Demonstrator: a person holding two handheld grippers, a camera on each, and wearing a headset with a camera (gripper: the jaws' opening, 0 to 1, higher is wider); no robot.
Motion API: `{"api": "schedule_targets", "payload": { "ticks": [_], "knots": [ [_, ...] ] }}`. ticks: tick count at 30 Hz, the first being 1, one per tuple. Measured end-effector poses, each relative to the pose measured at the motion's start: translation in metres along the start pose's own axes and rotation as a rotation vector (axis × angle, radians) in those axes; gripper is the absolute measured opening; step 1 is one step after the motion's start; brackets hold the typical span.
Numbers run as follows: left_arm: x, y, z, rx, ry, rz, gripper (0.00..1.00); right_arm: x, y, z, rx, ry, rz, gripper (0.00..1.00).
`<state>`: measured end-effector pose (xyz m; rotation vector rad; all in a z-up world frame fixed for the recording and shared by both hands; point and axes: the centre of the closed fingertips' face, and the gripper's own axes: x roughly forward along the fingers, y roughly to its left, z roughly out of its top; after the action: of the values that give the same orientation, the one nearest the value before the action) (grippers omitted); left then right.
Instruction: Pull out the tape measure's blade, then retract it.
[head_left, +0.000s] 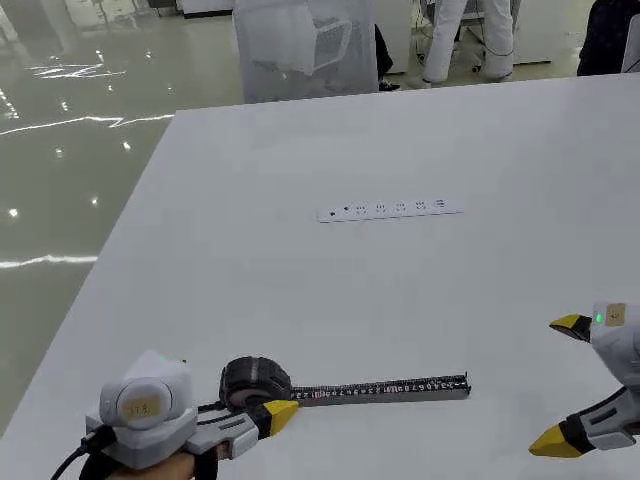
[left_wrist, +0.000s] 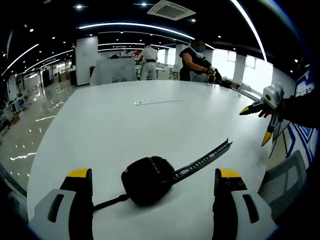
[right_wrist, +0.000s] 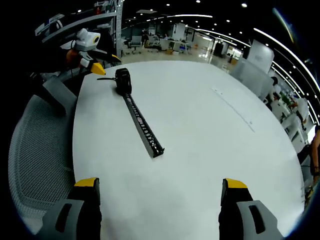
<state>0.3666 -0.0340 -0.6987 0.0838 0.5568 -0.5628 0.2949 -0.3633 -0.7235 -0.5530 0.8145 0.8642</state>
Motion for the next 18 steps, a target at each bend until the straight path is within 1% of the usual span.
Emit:
{"api": "schedule_targets", "payload": {
  "ticks": [2,4,6,8,11,14,16,18],
  "knots": [
    [0.002,-0.003,0.001,-0.007,0.002,0.002,0.99,0.004,-0.002,0.001,-0.009,0.01,0.015,0.99],
    [0.004,-0.002,-0.001,0.002,0.006,0.022,0.99,0.008,-0.004,0.001,-0.01,0.018,0.038,0.99],
    [0.006,-0.006,-0.002,-0.001,0.009,0.014,0.99,0.012,-0.008,0.0,-0.023,0.027,0.043,0.99],
    [0.006,-0.007,-0.002,-0.002,0.0,0.023,0.99,0.016,-0.011,0.0,-0.038,0.038,0.05,0.99],
    [0.006,-0.004,0.002,-0.004,-0.022,0.064,0.99,0.019,-0.01,0.004,-0.05,0.046,0.065,0.99],
    [0.006,0.001,0.004,-0.037,-0.038,0.097,0.99,0.027,-0.016,0.006,-0.068,0.055,0.071,0.99],
    [0.007,0.001,0.004,-0.052,-0.039,0.098,0.99,0.031,-0.017,0.009,-0.075,0.06,0.083,0.99],
    [0.009,0.001,0.003,-0.053,-0.038,0.098,0.99,0.035,-0.017,0.01,-0.083,0.065,0.096,0.99]
  ]
}}
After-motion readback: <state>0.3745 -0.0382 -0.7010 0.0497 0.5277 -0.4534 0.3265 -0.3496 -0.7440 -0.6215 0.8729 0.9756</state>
